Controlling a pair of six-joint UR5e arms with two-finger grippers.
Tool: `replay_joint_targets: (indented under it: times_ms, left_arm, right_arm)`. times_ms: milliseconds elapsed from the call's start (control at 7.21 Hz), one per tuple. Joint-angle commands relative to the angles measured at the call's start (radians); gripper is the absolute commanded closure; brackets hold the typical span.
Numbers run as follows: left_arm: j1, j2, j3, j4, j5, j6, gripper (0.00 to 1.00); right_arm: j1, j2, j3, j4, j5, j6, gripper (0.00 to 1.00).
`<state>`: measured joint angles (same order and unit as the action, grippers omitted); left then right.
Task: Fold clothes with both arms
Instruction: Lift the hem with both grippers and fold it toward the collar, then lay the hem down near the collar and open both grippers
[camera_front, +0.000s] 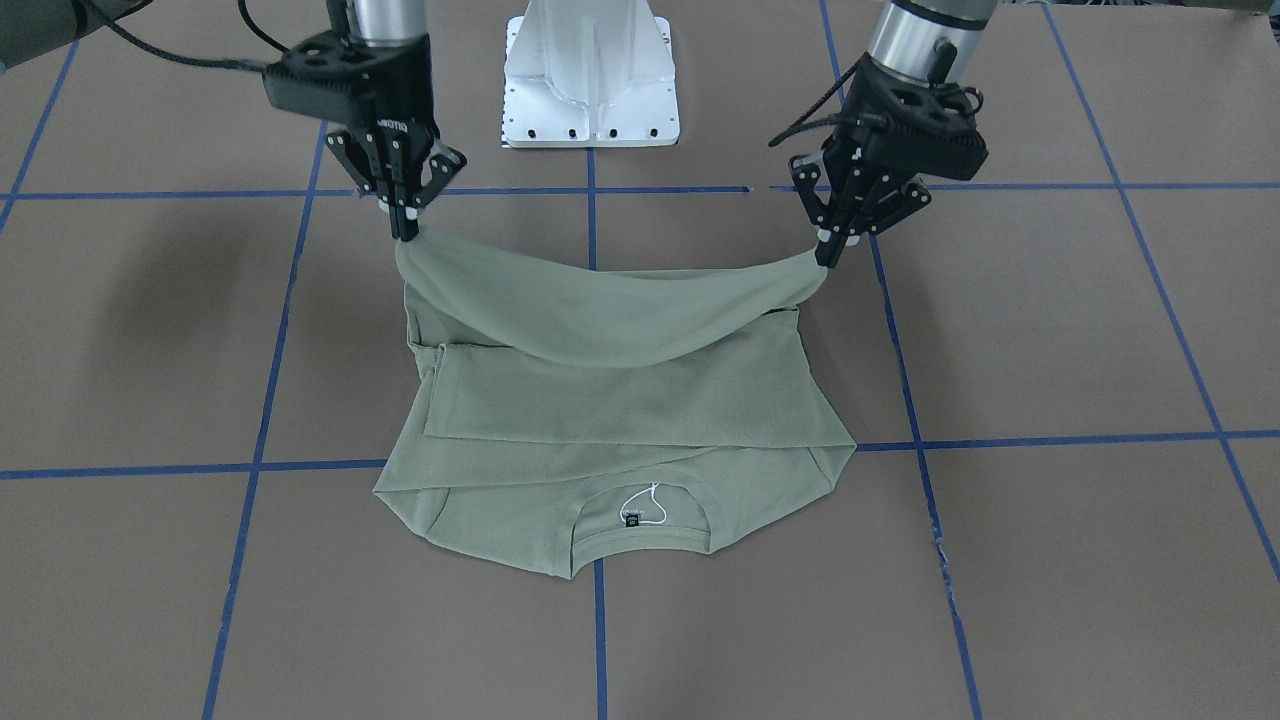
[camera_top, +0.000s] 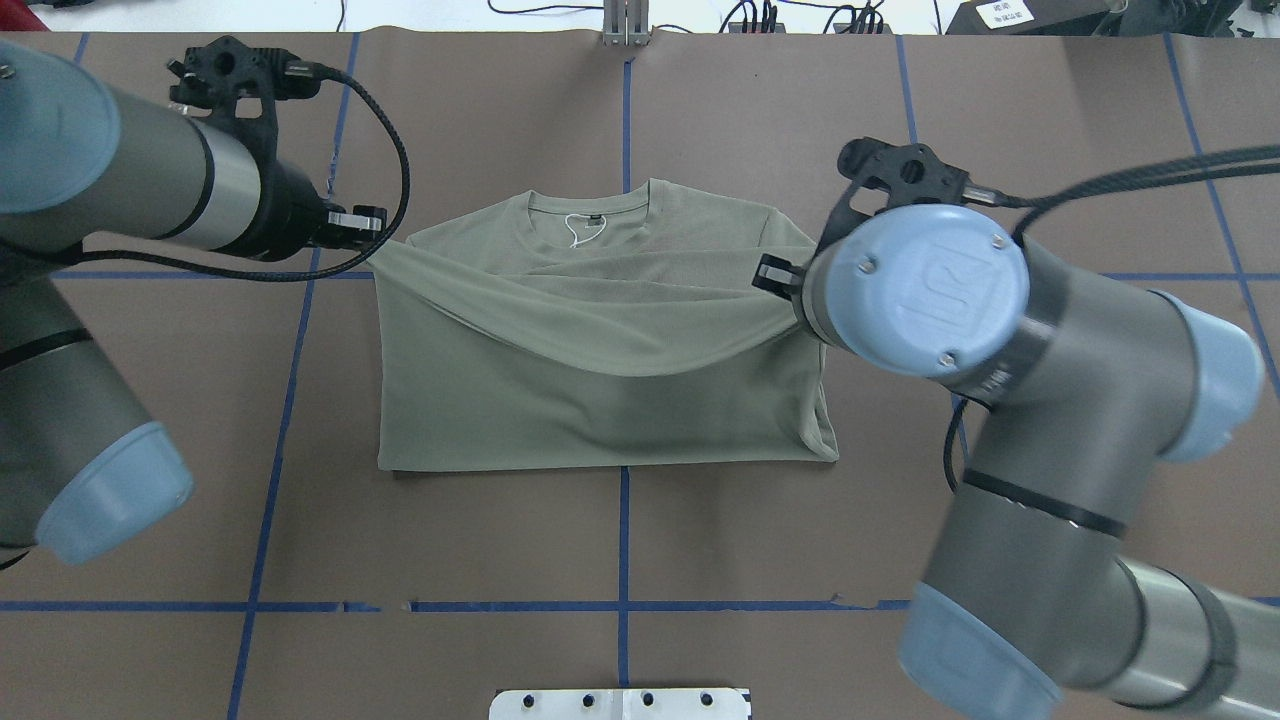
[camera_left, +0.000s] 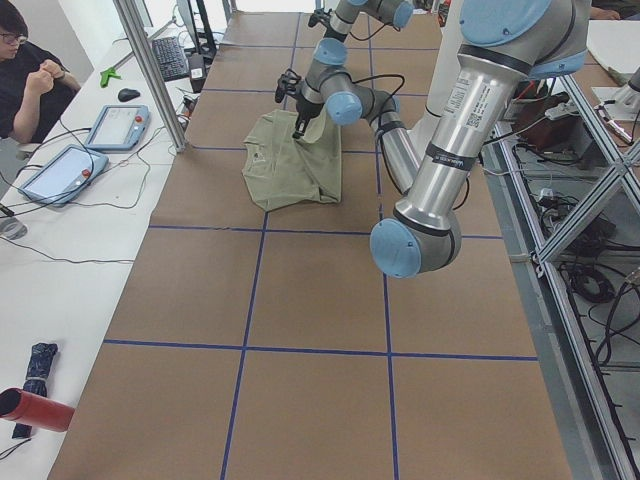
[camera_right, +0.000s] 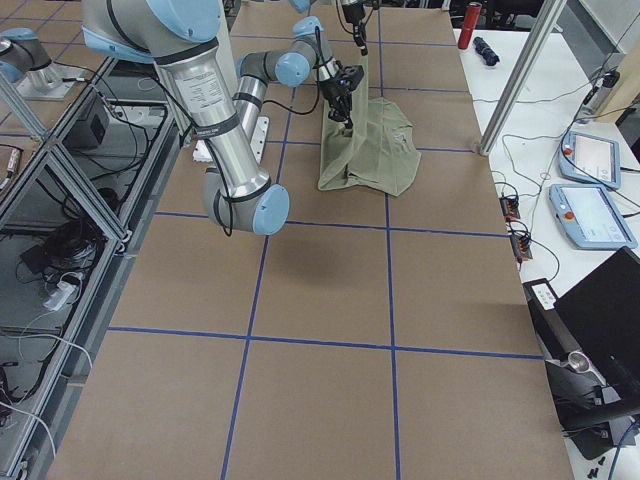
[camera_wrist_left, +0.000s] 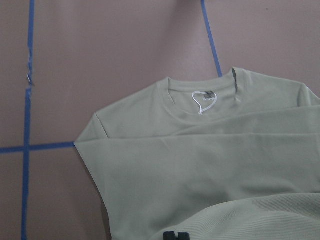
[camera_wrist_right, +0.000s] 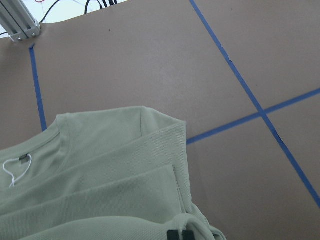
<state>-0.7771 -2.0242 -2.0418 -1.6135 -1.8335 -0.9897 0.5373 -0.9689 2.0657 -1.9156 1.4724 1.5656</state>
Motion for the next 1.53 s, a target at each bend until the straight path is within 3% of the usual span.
replay_joint_targets:
  times_ms: [0, 277, 555, 694, 1387]
  left_arm:
    - [-0.016, -0.048, 0.211, -0.133, 0.046, 0.029, 1.00]
    - [-0.016, -0.088, 0.401, -0.268, 0.097, 0.031, 1.00]
    - [-0.008, -0.093, 0.552, -0.407, 0.118, 0.031, 1.00]
    - [-0.008, -0.091, 0.580, -0.439, 0.118, 0.031, 1.00]
    - [-0.008, -0.083, 0.580, -0.439, 0.118, 0.031, 1.00]
  right_arm:
    - [0.067, 0.090, -0.279, 0.184, 0.000, -0.022, 1.00]
    - [0.121, 0.185, -0.479, 0.222, 0.003, -0.071, 1.00]
    - [0.125, 0.185, -0.597, 0.324, 0.008, -0.072, 1.00]
    - [0.148, 0.185, -0.637, 0.367, 0.014, -0.090, 1.00]
    - [0.173, 0.162, -0.671, 0.371, 0.031, -0.150, 1.00]
